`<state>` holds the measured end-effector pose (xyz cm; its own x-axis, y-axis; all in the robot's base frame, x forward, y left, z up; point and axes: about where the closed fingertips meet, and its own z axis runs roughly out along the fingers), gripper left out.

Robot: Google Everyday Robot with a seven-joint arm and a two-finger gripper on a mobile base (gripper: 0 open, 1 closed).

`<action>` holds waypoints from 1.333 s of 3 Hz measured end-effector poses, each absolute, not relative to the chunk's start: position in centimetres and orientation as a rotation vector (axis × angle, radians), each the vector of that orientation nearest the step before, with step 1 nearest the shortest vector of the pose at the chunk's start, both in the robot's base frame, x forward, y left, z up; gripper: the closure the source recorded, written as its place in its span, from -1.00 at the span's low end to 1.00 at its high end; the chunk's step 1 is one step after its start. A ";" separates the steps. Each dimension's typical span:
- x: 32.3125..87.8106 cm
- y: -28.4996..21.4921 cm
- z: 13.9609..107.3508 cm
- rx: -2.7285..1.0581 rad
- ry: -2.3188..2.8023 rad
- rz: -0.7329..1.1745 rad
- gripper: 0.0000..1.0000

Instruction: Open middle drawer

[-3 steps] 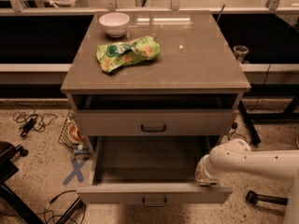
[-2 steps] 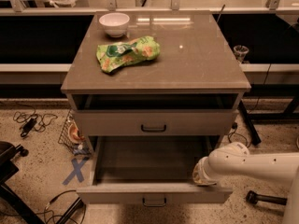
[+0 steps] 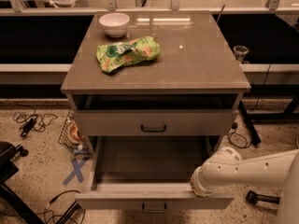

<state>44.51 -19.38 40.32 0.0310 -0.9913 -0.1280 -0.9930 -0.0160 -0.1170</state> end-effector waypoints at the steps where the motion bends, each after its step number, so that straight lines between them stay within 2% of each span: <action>1: 43.9 -19.1 40.1 -2.115 2.087 0.037 1.00; 2: 40.1 -17.4 38.9 -2.071 2.158 0.155 1.00; 3: 40.2 -17.4 38.9 -2.072 2.158 0.157 0.96; 4: 40.1 -17.4 38.9 -2.073 2.158 0.159 0.52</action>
Offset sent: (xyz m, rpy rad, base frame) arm -0.1359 0.0632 -0.0368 0.1440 0.2577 -0.1641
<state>40.10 -17.37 38.87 -0.0376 -0.9835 -0.1769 -0.9988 0.0424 -0.0239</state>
